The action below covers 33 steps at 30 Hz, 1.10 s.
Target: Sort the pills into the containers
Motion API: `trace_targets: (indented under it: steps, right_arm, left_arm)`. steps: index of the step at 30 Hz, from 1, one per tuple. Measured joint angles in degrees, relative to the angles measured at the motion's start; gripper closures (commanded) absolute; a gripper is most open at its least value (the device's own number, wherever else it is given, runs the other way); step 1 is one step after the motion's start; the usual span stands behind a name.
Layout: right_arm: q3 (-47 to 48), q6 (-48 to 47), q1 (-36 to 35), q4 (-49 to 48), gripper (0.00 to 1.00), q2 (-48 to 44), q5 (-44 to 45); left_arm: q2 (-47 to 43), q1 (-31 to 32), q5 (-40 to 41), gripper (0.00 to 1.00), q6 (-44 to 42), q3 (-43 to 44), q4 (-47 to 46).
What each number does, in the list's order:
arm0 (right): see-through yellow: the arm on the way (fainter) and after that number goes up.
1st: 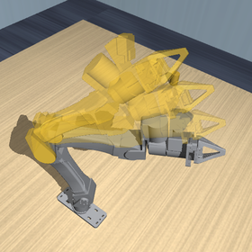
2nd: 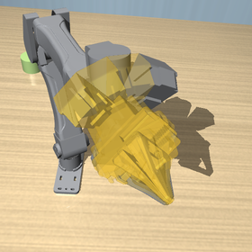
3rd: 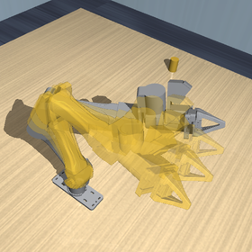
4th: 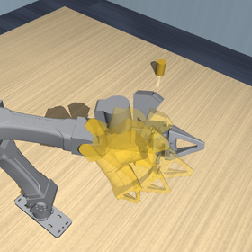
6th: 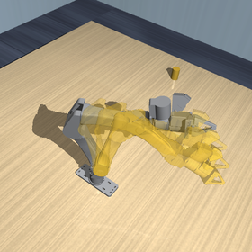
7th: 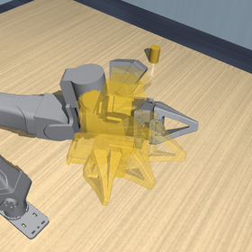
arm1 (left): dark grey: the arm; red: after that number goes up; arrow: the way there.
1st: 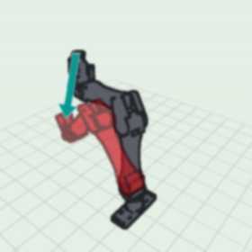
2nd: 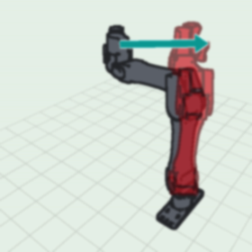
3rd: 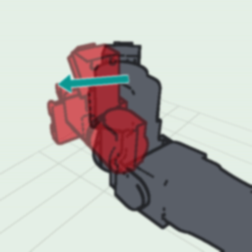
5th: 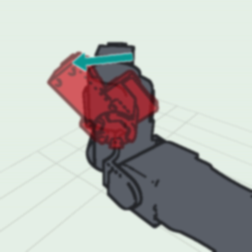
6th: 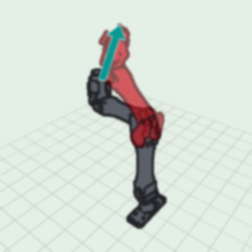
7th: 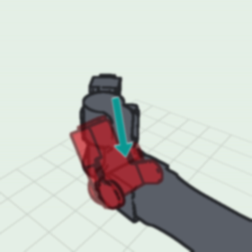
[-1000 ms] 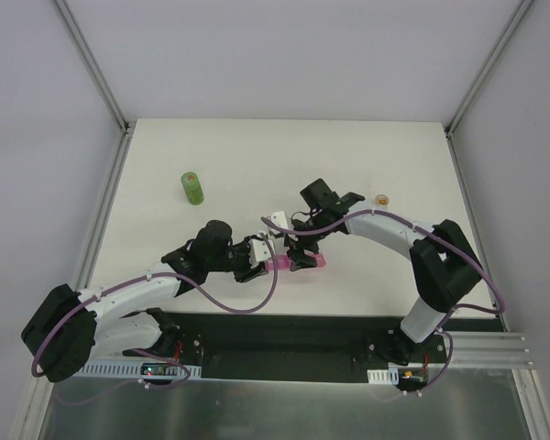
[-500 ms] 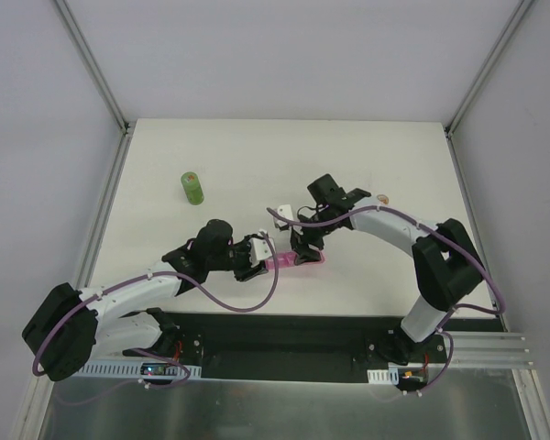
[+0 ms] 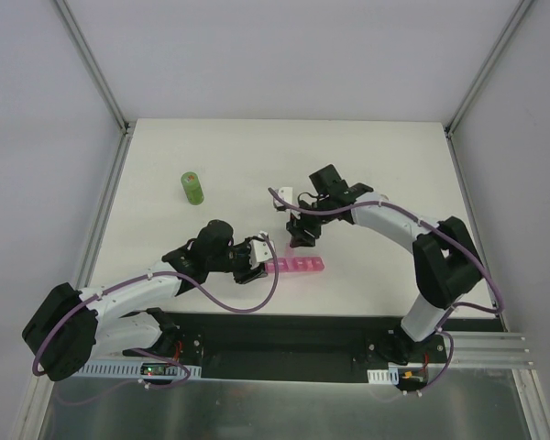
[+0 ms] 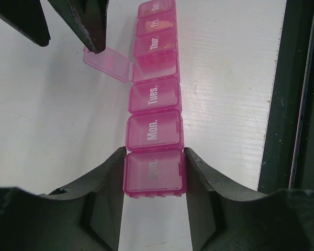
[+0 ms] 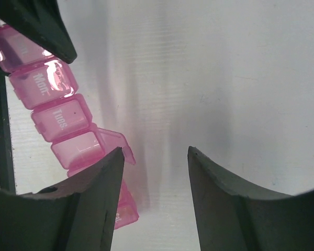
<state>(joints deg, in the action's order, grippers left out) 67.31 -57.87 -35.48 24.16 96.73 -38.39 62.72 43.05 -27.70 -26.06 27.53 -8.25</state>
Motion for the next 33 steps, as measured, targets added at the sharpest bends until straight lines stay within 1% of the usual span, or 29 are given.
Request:
trace_targets:
  steps: [6,13,18,22,26,30,32,33]
  right_arm:
    - [0.26,2.84,-0.44,-1.6,0.46,2.19,2.32]
    - [0.5,3.76,-2.05,-1.81,0.46,3.61,3.89]
    - [2.1,4.04,-1.88,-1.16,0.43,3.8,4.07]
    - [3.17,3.98,-0.81,0.15,0.36,2.67,3.13]
    - [3.52,2.69,0.94,3.17,0.3,-1.49,0.5]
    - [4.22,-1.73,1.9,7.13,0.22,-5.44,-3.1]
    - [4.22,-5.31,1.92,9.88,0.15,-6.73,-4.61]
    - [4.02,-6.86,1.92,10.86,0.14,-7.21,-5.14]
  left_arm:
    - [-0.17,0.0,-0.37,1.0,-0.02,0.0,0.0]
    - [-0.96,0.0,-0.33,1.0,-0.02,-0.02,0.0]
    - [-1.33,0.0,-0.31,1.0,-0.13,-0.02,0.0]
    - [-1.33,0.0,-0.31,1.0,-0.26,-0.02,-0.02]
    - [-1.33,-0.02,-0.31,1.0,-0.31,-0.02,-0.02]
    - [-1.36,-0.02,-0.28,1.0,-0.31,-0.02,-0.02]
    - [-1.44,-0.02,-0.26,1.0,-0.31,-0.02,0.0]
    - [-1.62,-0.02,-0.24,1.0,-0.31,-0.02,0.0]
